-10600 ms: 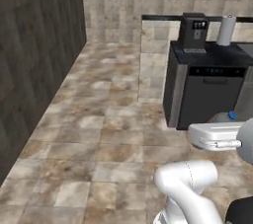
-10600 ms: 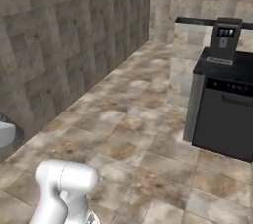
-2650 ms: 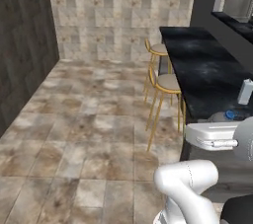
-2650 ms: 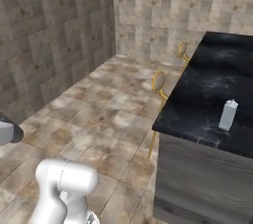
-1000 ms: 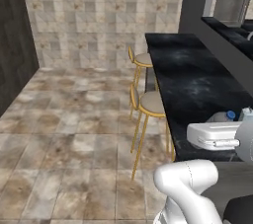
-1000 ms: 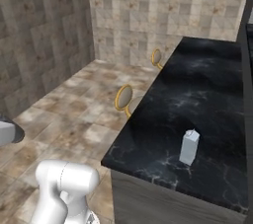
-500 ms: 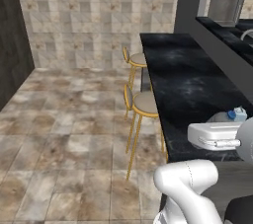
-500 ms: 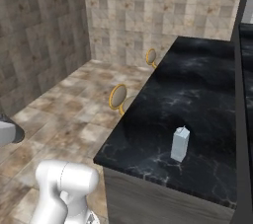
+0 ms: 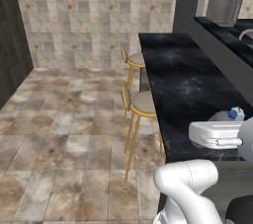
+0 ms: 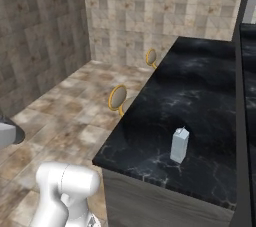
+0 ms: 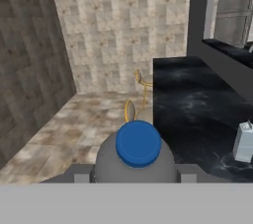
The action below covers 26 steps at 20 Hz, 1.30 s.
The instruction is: Move the drinks to the dining counter.
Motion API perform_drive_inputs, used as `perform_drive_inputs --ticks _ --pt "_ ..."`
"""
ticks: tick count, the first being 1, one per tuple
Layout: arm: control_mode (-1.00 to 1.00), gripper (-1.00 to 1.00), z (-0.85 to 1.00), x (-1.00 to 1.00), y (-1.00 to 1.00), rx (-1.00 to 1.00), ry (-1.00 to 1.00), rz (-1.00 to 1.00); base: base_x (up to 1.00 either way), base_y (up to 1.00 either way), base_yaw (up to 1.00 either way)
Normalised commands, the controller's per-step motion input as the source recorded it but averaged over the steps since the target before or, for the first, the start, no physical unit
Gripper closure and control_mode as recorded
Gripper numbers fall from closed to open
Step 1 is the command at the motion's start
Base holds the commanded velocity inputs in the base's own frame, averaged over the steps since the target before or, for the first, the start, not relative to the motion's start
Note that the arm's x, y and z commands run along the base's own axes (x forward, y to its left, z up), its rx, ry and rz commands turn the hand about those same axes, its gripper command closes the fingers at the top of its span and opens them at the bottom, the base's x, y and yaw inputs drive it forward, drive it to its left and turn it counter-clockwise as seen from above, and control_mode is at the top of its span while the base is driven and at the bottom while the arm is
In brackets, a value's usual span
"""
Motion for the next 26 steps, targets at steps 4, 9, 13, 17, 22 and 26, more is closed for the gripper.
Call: perform_drive_inputs --ticks 4,9,13,17,22,26 --pt "-1.00 1.00 0.79 -0.15 -0.43 0.24 0.06 -0.10 0.00 0.00 0.00" --pt "-1.00 1.00 0.67 -0.02 -0.35 0.21 0.29 -0.10 0.00 0.00 0.00" --pt "-1.00 1.00 0.25 0.00 -0.17 0.09 0.29 -0.03 0.00 0.00 0.00" --pt "-1.00 1.00 0.01 0.00 0.00 0.00 0.03 0.00 0.00 0.00 0.00" --pt "-1.00 1.00 -0.32 0.00 0.00 -0.09 0.03 0.00 0.00 0.00 0.00" --pt "-1.00 1.00 -0.57 0.00 0.00 -0.13 0.07 0.00 0.00 0.00 0.00"
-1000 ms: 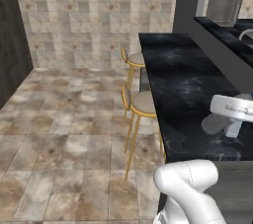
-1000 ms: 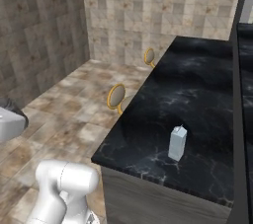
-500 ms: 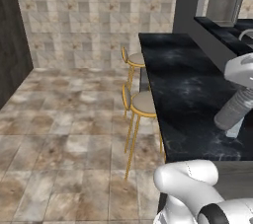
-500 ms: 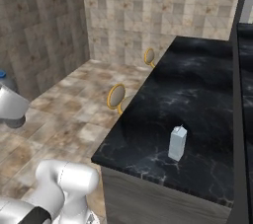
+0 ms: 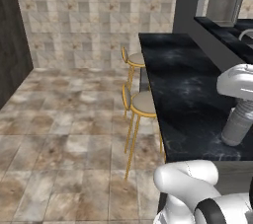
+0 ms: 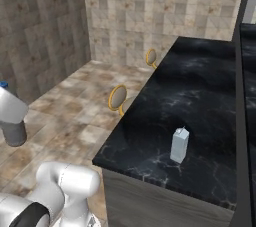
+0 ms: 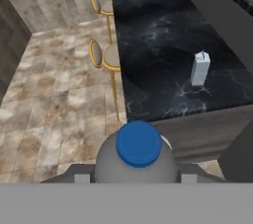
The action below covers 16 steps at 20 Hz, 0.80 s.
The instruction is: Move the drinks to the dining counter.
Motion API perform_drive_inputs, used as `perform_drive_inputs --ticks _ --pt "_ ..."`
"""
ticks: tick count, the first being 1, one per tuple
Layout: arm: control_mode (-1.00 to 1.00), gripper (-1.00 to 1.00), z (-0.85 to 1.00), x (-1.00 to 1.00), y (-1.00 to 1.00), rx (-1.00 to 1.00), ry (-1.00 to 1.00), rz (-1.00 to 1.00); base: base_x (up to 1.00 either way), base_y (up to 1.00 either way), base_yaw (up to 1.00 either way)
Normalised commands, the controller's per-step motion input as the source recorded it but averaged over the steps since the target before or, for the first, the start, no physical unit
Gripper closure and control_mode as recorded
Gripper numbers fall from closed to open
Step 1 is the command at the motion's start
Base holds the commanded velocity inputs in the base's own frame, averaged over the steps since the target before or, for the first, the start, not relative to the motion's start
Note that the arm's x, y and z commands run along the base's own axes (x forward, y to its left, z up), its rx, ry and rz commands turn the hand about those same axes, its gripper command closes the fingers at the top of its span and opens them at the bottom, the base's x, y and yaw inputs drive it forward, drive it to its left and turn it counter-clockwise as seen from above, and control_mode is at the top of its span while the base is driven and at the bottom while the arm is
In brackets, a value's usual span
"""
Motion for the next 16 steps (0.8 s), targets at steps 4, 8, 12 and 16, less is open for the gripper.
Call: perform_drive_inputs --ticks 4,8,12,16 --pt "-1.00 1.00 -0.21 0.00 0.00 -0.05 0.01 0.00 0.00 0.00 0.00" --pt "-1.00 1.00 0.00 0.00 0.00 0.00 0.00 0.00 0.00 0.00 0.00" --pt "-1.00 1.00 0.00 0.06 -0.07 0.00 0.00 0.00 0.00 0.00 0.00" --pt "-1.00 1.00 0.00 0.16 -0.17 0.00 0.01 0.00 0.00 0.00 0.00"
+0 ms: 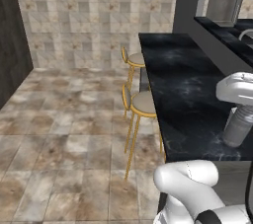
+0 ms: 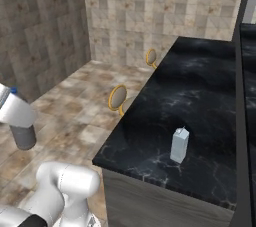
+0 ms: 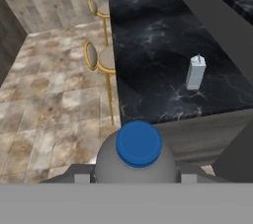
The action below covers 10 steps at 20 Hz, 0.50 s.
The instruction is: Move the drinks to the dining counter.
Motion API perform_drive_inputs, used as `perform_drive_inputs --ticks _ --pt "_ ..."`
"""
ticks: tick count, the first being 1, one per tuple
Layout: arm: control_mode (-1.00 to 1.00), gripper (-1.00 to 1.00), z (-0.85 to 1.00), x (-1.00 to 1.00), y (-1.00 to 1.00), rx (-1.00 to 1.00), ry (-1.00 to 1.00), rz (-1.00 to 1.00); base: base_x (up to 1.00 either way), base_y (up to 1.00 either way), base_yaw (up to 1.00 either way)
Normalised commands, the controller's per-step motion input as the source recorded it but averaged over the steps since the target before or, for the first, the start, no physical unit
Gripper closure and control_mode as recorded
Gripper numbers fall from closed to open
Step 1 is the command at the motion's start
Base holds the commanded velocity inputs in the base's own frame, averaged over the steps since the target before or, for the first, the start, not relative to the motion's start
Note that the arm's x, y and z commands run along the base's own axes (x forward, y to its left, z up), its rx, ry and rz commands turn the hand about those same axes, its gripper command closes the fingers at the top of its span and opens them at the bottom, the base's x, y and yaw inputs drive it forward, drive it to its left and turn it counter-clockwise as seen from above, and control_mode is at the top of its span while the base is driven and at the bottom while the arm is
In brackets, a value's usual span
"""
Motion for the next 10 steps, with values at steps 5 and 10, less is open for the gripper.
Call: perform_drive_inputs --ticks 5,10 --pt "-1.00 1.00 0.00 0.24 -0.22 0.00 0.08 0.00 0.00 0.00 0.00" --pt "-1.00 1.00 -0.10 0.31 -0.25 0.00 0.09 0.00 0.00 0.00 0.00"
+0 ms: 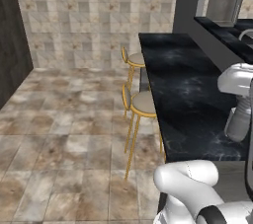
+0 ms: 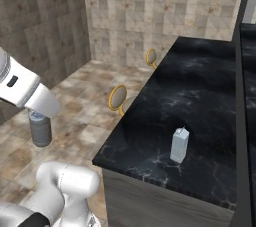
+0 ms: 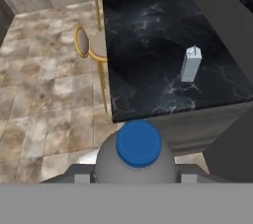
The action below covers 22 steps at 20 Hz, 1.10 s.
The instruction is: Move the drinks to the dining counter.
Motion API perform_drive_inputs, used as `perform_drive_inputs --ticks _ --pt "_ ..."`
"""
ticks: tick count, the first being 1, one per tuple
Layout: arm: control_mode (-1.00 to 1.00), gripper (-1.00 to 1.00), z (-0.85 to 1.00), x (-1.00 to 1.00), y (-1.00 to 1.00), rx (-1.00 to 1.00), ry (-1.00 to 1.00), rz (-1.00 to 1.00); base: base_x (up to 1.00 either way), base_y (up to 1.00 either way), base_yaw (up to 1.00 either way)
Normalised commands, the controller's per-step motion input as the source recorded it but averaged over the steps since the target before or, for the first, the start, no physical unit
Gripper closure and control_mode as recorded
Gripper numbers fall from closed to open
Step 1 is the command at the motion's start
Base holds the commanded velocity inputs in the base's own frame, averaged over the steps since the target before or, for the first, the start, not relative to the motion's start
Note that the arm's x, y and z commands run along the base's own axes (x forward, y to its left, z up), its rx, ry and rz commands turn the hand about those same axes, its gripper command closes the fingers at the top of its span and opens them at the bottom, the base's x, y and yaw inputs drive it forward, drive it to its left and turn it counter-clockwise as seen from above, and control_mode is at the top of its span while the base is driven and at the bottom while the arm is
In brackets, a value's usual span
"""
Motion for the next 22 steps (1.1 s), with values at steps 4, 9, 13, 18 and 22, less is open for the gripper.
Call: perform_drive_inputs --ticks 4,9,13,18,22 --pt "-1.00 1.00 -0.24 0.36 -0.23 0.00 0.05 0.00 0.00 0.00 0.00" --pt "-1.00 1.00 -0.33 0.40 -0.22 -0.03 0.00 0.00 0.00 0.00 0.00" --pt "-1.00 1.00 -0.45 0.41 -0.18 -0.10 0.00 0.01 0.00 0.00 0.00" --pt "-1.00 1.00 -0.32 0.45 -0.16 -0.07 0.00 0.00 0.00 0.00 0.00" --pt "-1.00 1.00 -0.24 0.50 -0.14 -0.02 0.00 0.00 0.00 0.00 0.00"
